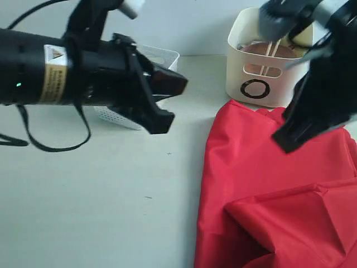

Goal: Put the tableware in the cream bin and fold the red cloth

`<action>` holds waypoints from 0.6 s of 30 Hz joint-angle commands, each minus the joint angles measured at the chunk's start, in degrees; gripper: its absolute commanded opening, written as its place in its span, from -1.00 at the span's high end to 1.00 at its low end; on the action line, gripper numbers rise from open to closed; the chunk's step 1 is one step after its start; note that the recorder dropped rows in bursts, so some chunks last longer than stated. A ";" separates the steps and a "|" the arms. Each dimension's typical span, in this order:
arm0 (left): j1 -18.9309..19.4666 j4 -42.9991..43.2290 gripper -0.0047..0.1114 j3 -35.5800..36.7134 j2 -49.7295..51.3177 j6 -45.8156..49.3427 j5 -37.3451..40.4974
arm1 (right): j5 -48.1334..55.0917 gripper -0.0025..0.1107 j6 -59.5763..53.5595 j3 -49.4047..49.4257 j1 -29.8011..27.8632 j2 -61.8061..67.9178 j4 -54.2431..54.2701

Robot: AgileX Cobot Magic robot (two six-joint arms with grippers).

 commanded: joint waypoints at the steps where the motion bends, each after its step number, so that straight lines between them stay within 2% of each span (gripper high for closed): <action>1: 0.18 -0.32 0.89 5.57 -6.08 2.27 10.17 | -4.59 0.96 -9.92 4.75 1.86 6.31 14.23; 6: 0.18 -0.32 0.89 8.35 -8.73 4.32 13.99 | -9.23 0.96 -10.13 8.82 5.46 13.84 14.52; 14: 0.18 -0.32 0.89 8.58 -8.75 4.86 13.99 | -10.60 0.96 -7.57 9.32 8.65 22.03 13.94; 18: 0.18 -0.32 0.89 8.58 -8.75 4.86 13.99 | -8.77 0.96 0.36 9.32 8.65 25.09 6.22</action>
